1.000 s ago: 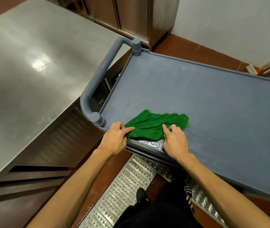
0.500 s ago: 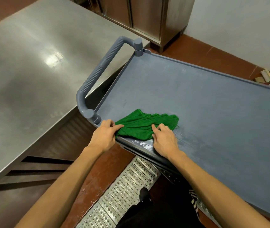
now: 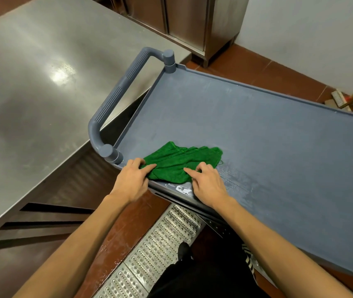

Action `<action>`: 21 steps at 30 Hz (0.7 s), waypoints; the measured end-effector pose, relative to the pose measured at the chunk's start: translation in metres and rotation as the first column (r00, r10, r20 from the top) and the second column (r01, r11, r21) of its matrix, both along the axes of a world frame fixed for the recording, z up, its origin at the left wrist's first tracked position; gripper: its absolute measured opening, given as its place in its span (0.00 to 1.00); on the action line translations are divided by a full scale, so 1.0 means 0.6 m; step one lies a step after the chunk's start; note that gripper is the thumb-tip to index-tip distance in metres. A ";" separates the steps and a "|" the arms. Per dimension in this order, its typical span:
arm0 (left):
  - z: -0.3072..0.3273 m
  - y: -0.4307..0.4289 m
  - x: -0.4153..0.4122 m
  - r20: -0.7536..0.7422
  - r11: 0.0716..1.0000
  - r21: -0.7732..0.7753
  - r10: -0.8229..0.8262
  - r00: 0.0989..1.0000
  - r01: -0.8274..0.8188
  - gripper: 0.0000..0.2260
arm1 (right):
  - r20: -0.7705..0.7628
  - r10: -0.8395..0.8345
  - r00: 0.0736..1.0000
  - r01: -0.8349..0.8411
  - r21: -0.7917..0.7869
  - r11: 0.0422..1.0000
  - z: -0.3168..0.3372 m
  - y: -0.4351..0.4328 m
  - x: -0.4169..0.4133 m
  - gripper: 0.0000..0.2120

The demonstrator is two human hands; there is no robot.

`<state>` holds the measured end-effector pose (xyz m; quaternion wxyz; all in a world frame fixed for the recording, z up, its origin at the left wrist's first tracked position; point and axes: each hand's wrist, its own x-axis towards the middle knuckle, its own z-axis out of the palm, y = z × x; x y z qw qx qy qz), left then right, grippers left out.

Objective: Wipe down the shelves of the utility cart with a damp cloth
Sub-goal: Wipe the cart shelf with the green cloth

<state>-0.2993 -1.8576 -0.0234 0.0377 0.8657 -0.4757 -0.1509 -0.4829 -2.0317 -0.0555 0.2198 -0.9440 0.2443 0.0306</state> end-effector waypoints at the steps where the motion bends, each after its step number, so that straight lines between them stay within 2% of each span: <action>1: -0.001 0.000 -0.003 -0.004 1.000 0.001 -0.002 1.000 0.002 0.23 | 0.004 0.007 1.000 -0.007 0.003 1.000 0.001 0.000 -0.006 0.21; 10: -0.006 -0.012 -0.049 -0.062 0.999 -0.037 0.010 0.998 -0.013 0.20 | -0.008 -0.049 0.999 0.049 0.052 0.997 0.014 0.004 -0.073 0.20; 13: -0.001 -0.018 -0.073 -0.040 0.995 -0.060 0.071 0.997 -0.074 0.20 | 0.013 -0.090 0.996 0.088 0.085 0.993 0.024 0.006 -0.096 0.20; 16: -0.007 -0.030 -0.109 -0.119 0.978 -0.135 0.145 0.982 -0.161 0.17 | -0.001 -0.082 0.997 0.082 0.104 0.991 0.030 -0.002 -0.115 0.20; 21: -0.020 -0.059 -0.161 -0.193 0.965 -0.089 0.225 0.955 -0.245 0.17 | -0.048 -0.085 0.995 0.089 0.096 0.991 0.038 -0.026 -0.151 0.23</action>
